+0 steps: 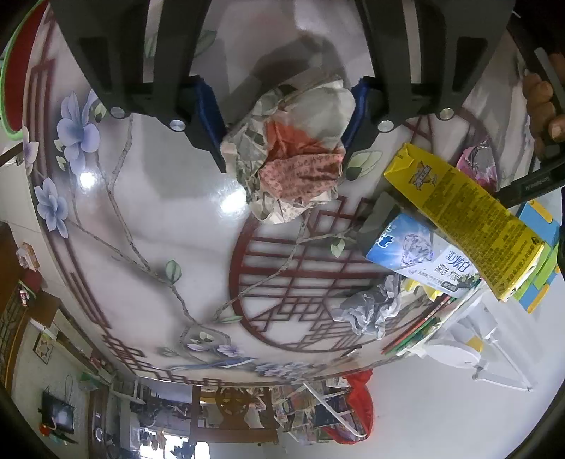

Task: Collect trash
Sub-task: 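Grasp the crumpled newspaper with the right tool while the left tool grasps the pink snack bag, then carry the newspaper and pink bag over the red bin with both tools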

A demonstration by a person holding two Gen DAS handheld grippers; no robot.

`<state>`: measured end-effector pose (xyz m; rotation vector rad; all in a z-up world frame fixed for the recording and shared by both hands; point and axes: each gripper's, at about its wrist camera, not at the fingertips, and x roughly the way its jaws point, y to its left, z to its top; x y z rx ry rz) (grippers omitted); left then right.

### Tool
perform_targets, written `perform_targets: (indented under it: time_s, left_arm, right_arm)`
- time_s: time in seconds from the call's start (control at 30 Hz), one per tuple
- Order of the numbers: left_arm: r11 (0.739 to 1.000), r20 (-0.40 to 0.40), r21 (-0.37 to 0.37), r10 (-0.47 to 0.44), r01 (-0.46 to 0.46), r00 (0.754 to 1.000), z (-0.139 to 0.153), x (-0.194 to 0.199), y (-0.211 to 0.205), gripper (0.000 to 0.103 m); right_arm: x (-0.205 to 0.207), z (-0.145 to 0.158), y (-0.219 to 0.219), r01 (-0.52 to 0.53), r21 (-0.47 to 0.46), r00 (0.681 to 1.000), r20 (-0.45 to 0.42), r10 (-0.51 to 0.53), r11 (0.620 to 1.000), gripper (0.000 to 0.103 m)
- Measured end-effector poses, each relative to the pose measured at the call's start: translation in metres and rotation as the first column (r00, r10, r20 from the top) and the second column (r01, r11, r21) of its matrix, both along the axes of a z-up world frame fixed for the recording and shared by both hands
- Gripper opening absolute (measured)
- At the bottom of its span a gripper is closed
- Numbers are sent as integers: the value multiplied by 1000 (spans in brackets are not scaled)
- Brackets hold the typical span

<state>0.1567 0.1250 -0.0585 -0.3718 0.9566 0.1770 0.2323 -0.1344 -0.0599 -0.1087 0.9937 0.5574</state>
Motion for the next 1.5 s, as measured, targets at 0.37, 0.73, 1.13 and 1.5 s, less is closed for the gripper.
perform_targets:
  time_s: [0.37,0.73,1.13,1.5]
  left_arm:
    - [1000,39,-13,18,-17,999,22,-30,2,30]
    - [997,116,10,-76,75,990,67,-63,-40,30]
    - [966,139,1,-255,257,957,87,-59,-116,30]
    - [886,164,-38,-451,463,877,97,-12,-227,30]
  right_arm:
    - [-16,17,-9,10,36,1000,11,-10,999,50]
    - [-61,65,-51,30,59,994,105,-36,998,50]
    - [-82,89,-132,155,100,978,125,-167,983,50]
    - [-84,100,-224,294,95,940,149,-306,951,50]
